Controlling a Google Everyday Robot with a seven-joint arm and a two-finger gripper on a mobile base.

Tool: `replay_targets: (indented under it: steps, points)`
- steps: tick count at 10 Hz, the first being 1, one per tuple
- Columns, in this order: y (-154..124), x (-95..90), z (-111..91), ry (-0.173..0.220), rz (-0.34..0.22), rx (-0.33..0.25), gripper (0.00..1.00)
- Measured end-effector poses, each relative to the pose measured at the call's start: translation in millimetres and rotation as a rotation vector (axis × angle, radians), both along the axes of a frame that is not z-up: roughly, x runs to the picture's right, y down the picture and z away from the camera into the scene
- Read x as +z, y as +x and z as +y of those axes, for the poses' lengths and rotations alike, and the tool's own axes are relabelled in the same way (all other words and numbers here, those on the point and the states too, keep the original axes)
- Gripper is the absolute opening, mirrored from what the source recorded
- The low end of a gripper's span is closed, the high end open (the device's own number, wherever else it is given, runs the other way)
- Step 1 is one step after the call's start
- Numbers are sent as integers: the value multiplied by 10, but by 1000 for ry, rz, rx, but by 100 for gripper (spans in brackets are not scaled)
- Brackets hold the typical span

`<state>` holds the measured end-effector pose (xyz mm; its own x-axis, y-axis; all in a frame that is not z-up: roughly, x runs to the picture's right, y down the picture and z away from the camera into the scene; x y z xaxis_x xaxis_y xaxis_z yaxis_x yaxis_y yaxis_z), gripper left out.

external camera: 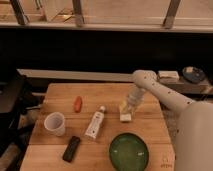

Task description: Wipe the white sponge on the table

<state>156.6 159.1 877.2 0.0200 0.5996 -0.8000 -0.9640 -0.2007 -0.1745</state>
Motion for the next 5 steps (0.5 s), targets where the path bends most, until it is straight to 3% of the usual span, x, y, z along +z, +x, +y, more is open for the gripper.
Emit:
replay_targets:
  steps: [3,5]
  points:
    - [514,-94,35,-12,129,23,0]
    - [688,-26,-153,15,181,13,0]
